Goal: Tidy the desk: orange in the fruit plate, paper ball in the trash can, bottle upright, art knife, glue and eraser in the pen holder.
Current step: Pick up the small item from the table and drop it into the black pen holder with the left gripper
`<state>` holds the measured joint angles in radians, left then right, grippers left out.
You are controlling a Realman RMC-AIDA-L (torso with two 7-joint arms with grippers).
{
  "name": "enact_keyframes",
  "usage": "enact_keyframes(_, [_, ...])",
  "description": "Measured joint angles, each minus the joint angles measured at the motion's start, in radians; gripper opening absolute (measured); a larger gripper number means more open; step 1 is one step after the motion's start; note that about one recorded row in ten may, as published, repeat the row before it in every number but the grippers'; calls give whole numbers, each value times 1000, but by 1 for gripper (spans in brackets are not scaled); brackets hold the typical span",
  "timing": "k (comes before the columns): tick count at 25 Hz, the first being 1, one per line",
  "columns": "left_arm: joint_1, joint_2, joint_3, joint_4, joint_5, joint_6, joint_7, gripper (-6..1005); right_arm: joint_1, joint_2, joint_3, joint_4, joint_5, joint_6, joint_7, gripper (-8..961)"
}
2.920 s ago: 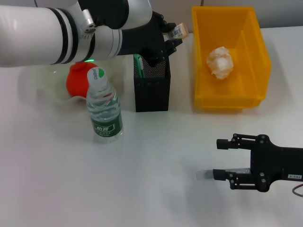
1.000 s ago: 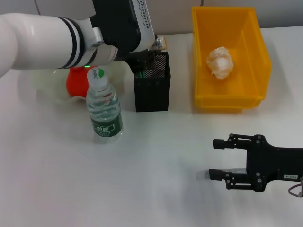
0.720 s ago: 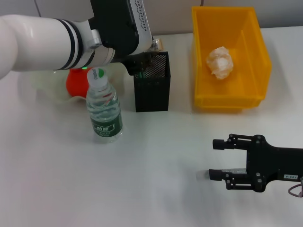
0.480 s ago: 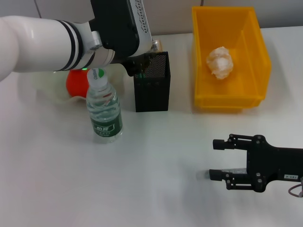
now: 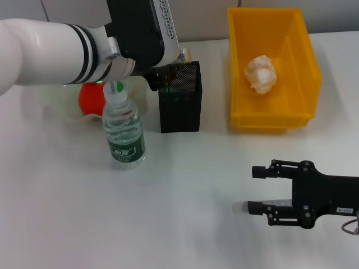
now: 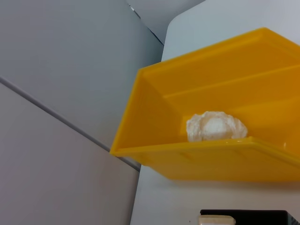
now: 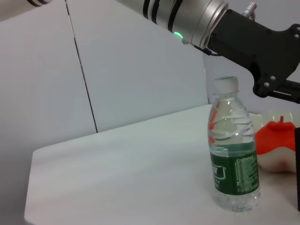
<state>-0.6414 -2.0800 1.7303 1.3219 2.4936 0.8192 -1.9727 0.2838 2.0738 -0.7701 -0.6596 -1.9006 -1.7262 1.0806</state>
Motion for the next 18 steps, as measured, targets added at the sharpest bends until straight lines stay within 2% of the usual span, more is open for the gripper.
enact_keyframes(12, [0, 0, 2, 0, 2, 11, 0, 290, 0, 0, 0, 0, 1, -11, 1, 730])
enact_keyframes(18, [4, 0, 2, 2, 2, 19, -1, 393, -3, 0, 0, 0, 2, -12, 2, 730])
